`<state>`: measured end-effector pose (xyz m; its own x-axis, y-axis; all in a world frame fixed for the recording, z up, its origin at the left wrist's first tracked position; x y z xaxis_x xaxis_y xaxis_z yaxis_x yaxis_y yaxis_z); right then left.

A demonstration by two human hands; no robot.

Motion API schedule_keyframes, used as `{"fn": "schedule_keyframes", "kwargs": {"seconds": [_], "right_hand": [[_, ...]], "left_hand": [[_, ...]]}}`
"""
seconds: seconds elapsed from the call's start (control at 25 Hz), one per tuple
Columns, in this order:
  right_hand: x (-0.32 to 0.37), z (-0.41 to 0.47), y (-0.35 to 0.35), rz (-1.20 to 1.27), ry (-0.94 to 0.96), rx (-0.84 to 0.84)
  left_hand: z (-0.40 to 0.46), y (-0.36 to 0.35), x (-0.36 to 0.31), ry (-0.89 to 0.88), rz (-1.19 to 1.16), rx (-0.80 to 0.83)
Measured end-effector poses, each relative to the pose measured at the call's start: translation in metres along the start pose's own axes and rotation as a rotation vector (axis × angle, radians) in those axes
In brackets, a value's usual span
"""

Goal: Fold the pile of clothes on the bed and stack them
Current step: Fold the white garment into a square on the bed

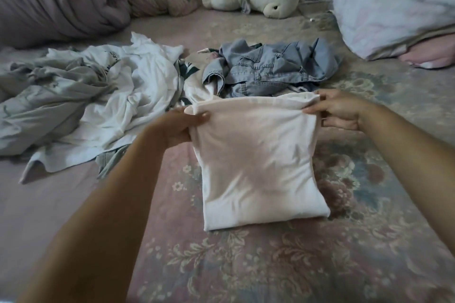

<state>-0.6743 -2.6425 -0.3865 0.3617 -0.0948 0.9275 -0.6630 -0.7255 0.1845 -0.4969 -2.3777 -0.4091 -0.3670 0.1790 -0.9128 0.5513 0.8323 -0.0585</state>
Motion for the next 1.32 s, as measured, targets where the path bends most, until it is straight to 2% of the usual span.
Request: {"fn": "schedule_keyframes", "kwargs": {"seconds": [0.08,0.16,0.28,0.4,0.56,0.64,0.72,0.8,0.92,1.0,1.08,1.24,1.32], "right_hand": [[0.031,-0.031,0.008,0.042,0.083,0.066],[0.064,-0.052,0.020,0.059,0.163,0.066],[0.115,-0.081,0.042,0.034,0.293,-0.028],[0.160,-0.106,0.059,0.082,0.453,-0.131],[0.190,-0.118,0.075,-0.110,0.571,-0.328],[0.206,-0.125,0.075,-0.277,0.625,-0.372],[0.213,-0.132,0.080,-0.275,0.636,-0.386],[0.218,-0.139,0.083,-0.248,0.655,-0.371],[0.224,-0.136,0.086,-0.290,0.655,-0.334],[0.225,-0.134,0.084,-0.299,0.640,-0.311],[0.220,-0.131,0.077,-0.225,0.599,-0.257],[0.173,-0.140,0.048,-0.213,0.412,-0.014],[0.145,-0.143,0.042,-0.212,0.313,0.112]], "left_hand": [[-0.026,-0.003,-0.032,-0.113,0.016,0.064],[-0.046,-0.002,-0.066,-0.197,0.074,0.056],[-0.079,-0.004,-0.118,-0.320,0.149,0.024],[-0.107,-0.010,-0.160,-0.432,0.057,-0.021],[-0.122,-0.009,-0.192,-0.474,0.089,-0.152],[-0.127,-0.004,-0.205,-0.519,0.198,-0.253],[-0.135,0.004,-0.218,-0.625,0.321,-0.398],[-0.140,0.008,-0.230,-0.719,0.348,-0.436],[-0.144,0.011,-0.248,-0.838,0.473,-0.398],[-0.145,0.008,-0.254,-0.843,0.547,-0.374],[-0.141,0.008,-0.251,-0.784,0.484,-0.318],[-0.139,0.002,-0.201,-0.544,0.455,-0.008],[-0.146,0.000,-0.171,-0.458,0.462,0.094]]}}
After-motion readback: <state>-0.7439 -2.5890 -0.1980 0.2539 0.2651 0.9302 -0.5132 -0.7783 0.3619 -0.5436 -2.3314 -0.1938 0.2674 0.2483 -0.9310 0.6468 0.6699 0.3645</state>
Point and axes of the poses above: each hand's wrist, its own z-axis towards the middle knuckle, its own y-axis out of the back of the hand, x = y × z, the point moved 9 cm from there along z, towards the middle knuckle, and after that the axes turned 13 degrees about -x, right-handed, at the moved point
